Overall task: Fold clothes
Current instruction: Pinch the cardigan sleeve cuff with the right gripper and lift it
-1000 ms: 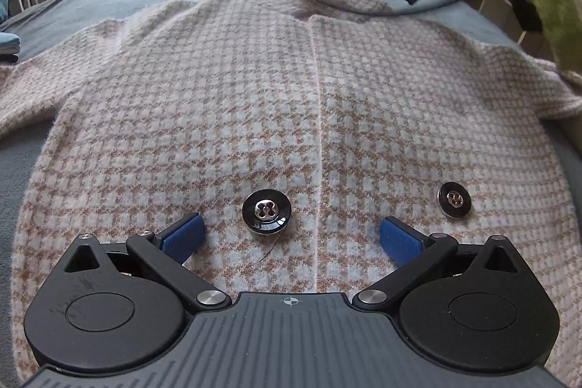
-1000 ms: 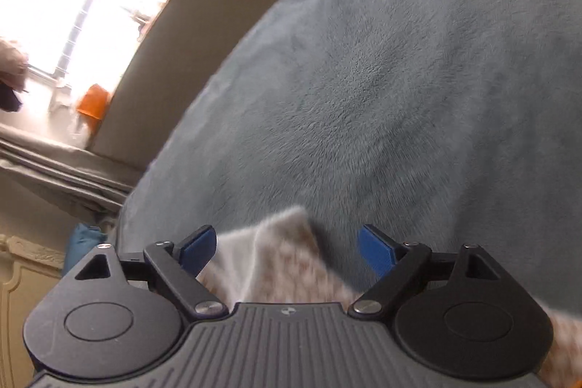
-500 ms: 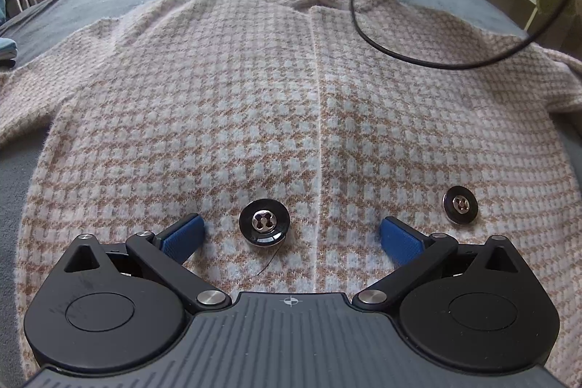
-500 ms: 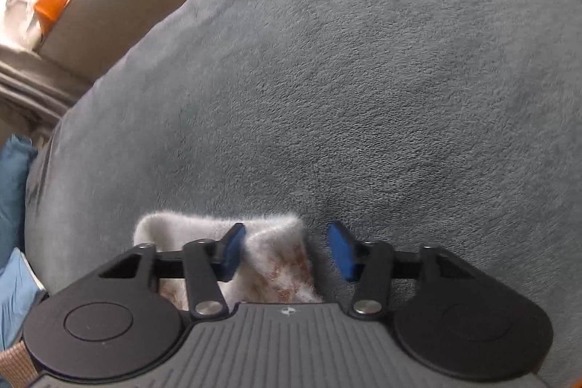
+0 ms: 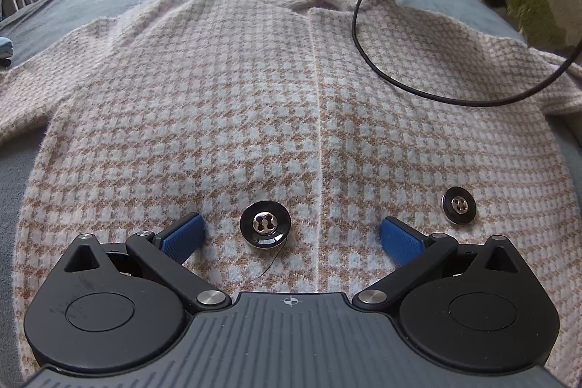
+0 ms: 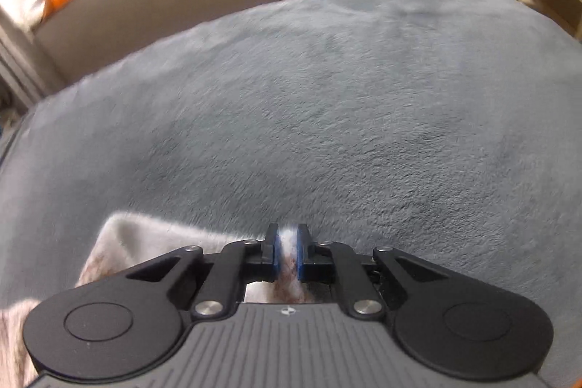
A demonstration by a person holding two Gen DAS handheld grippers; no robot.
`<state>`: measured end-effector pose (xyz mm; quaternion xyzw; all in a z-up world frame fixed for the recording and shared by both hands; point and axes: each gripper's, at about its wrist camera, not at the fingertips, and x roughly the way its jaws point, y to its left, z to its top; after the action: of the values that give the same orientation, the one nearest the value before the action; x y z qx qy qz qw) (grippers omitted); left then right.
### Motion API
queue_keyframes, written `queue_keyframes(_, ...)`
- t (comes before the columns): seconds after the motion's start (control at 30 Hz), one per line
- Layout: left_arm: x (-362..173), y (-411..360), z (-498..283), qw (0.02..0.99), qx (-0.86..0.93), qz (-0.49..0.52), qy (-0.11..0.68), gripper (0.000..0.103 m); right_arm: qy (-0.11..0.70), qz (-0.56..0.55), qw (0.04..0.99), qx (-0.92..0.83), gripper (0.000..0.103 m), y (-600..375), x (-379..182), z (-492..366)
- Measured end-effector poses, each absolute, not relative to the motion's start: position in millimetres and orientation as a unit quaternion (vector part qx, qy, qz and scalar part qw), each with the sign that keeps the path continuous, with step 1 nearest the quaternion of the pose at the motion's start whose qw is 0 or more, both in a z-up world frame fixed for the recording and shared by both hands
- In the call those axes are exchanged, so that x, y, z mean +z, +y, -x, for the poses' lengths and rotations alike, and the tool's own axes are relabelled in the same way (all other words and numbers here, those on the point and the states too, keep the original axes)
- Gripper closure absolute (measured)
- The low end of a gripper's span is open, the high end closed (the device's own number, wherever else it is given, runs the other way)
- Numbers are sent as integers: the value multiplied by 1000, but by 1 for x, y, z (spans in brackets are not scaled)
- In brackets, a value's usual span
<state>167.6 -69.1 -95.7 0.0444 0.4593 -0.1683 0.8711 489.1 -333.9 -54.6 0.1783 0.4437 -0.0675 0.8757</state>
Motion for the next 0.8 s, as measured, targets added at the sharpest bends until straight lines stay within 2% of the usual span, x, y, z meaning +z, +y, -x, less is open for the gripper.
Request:
queue_keyframes(0.13,-98,-69,-167,872,-167,-46,457,0,385,-255,883,-87,92,-361,-50,-473)
queue_keyframes(0.23,-98,-68,-169,870,-166,-44,463,0,345,-294,887,-86,84,-383,-31,-452)
queue_keyframes(0.33,-97,-67,-171,867,-166,-43,467,0,369,-327,870,-8,84,-399,-13,-428)
queue_keyframes(0.43,-97,-65,-172,867,-169,-44,466,0,421,-285,859,58,84,-383,-6,-406)
queue_keyframes(0.53,-97,-62,-168,870,-170,-47,460,0,472,-237,847,61,84,-362,-24,-405)
queue_keyframes(0.6,-98,-62,-166,873,-169,-47,455,0,480,-249,840,38,87,-363,-46,-420)
queue_keyframes(0.8,-98,-61,-166,879,-166,-45,446,0,403,-406,820,3,89,-395,-75,-450)
